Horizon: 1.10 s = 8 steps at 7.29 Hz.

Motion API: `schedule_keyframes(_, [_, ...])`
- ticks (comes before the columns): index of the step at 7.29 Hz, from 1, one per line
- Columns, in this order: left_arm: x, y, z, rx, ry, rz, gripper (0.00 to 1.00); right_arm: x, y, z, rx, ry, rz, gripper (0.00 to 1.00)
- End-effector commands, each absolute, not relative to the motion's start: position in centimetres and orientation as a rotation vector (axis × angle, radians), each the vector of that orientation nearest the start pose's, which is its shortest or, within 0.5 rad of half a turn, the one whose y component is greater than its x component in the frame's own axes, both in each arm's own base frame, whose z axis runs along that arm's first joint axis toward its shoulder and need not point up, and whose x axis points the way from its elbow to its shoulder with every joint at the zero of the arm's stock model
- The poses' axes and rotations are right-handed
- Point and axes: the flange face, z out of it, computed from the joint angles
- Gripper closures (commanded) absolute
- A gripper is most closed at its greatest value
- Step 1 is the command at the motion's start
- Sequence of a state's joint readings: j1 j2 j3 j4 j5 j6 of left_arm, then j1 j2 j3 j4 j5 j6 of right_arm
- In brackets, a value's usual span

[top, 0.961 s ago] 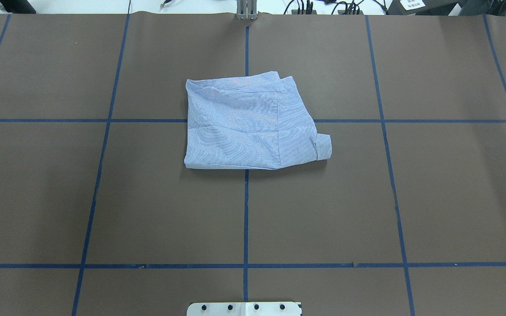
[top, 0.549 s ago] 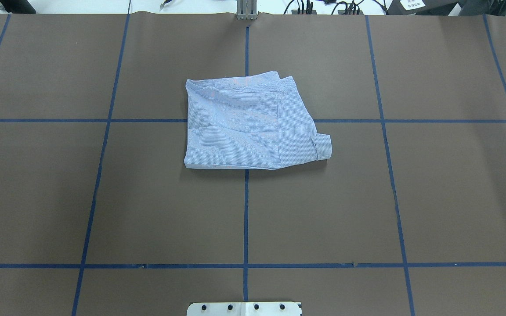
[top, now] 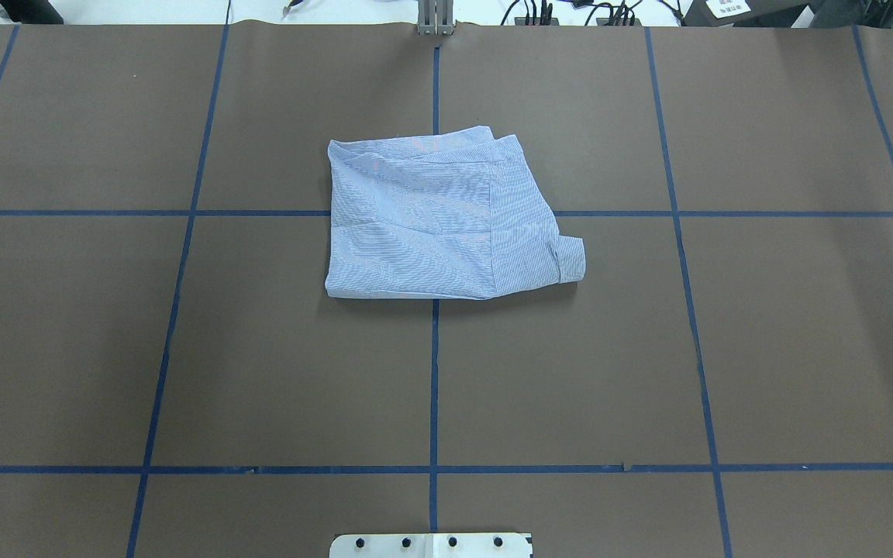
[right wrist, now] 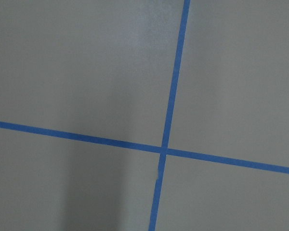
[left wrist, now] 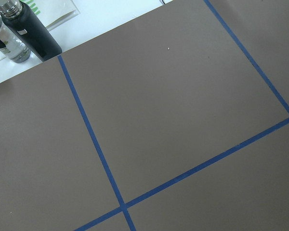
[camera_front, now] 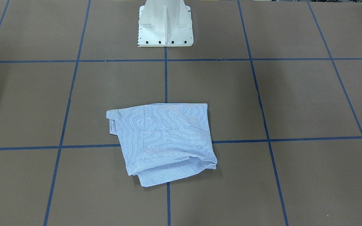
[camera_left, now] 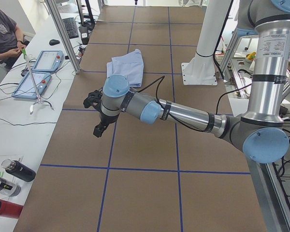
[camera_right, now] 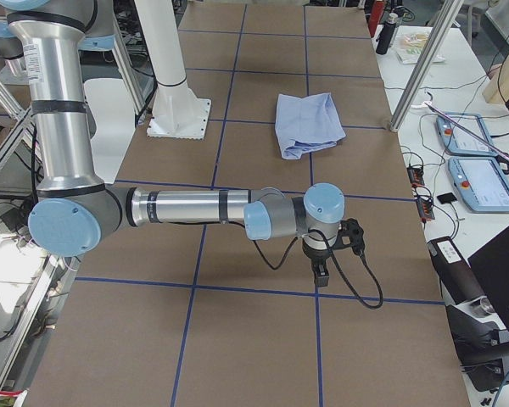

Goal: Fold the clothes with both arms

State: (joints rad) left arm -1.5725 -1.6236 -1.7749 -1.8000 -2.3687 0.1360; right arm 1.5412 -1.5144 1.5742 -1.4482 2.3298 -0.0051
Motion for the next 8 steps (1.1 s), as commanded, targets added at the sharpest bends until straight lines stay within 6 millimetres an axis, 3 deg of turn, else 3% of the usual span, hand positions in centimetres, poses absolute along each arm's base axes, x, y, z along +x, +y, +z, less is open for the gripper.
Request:
schedule_keyframes(1, [-6.3,-52.1,49.7,0.526,0.749,0.324,0.00,4.6,-52.0,61.5,0.162,-0.791,-0.112,0.00])
schedule_keyframes(4, [-6.2,-51.5,46.6,0.592,0.755,0.358,0.00,4.5,-51.3,61.9,0.150,-0.807,-0.108,0.00])
schedule_keyframes(8, [-5.8,-51.3,46.3,0.586,0.800,0.364,0.00,4.5,-50.3,60.8,0.173,-0.808,-0.119,0.00])
